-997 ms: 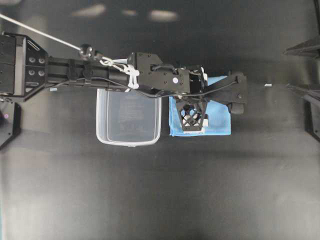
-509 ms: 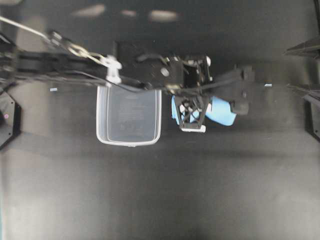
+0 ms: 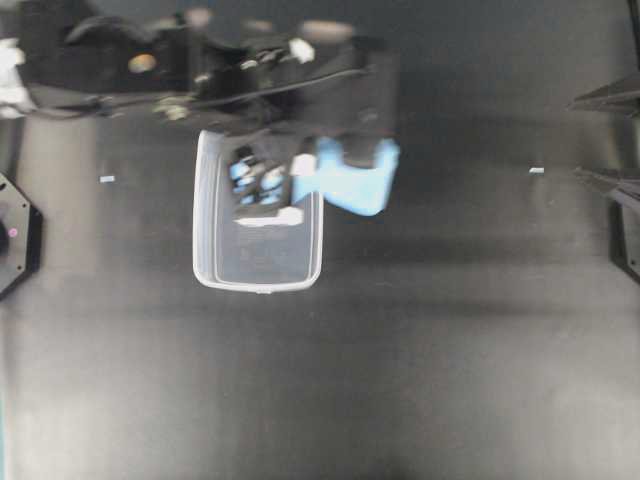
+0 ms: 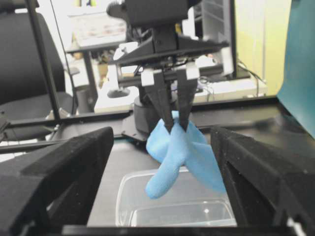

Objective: Place the blue towel into the container with the left arm.
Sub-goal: 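Lift the towel and carry it left over the clear container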

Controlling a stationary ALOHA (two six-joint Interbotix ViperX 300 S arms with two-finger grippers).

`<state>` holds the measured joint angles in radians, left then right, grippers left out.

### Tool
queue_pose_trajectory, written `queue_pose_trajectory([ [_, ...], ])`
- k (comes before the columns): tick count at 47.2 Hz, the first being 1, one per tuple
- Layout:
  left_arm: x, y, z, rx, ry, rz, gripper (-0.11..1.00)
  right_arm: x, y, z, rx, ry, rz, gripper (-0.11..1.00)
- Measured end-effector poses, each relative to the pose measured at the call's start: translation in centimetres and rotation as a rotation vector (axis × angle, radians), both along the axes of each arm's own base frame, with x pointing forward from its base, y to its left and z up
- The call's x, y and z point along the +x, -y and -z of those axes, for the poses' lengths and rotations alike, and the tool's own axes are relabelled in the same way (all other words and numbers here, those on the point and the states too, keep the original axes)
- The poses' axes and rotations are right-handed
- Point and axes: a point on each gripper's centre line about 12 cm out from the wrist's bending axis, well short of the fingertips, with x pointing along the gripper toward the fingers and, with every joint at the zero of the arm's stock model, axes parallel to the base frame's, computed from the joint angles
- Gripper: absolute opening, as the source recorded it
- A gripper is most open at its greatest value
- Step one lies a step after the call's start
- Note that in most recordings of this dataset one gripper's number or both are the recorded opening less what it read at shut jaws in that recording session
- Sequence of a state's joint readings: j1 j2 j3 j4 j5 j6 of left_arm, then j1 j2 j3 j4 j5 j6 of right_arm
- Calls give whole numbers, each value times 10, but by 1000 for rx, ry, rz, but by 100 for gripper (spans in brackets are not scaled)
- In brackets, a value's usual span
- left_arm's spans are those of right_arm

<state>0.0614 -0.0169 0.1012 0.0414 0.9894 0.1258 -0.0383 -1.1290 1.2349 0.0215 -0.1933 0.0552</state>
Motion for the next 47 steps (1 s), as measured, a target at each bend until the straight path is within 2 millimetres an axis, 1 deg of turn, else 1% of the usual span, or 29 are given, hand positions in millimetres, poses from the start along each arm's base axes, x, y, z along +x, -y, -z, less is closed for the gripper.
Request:
queue_pose_trajectory([
  [6, -20, 1, 16, 1, 3, 3, 6, 0, 0, 0, 0, 0, 0, 77],
  [14, -33, -1, 28, 3, 55, -4, 6, 0, 0, 0, 0, 0, 0, 77],
  [21, -39, -4, 40, 2, 44, -10, 6, 0, 0, 0, 0, 2, 0, 77],
  [38, -42, -5, 53, 2, 57, -11, 7, 0, 0, 0, 0, 0, 0, 77],
  [39, -42, -5, 54, 4, 58, -10, 9, 0, 0, 0, -2, 1, 0, 77],
  [41, -42, -5, 55, 2, 57, -12, 19, 0, 0, 0, 0, 2, 0, 77],
  [47, -46, -6, 62, 0, 43, -16, 58, 0, 0, 0, 0, 0, 0, 77],
])
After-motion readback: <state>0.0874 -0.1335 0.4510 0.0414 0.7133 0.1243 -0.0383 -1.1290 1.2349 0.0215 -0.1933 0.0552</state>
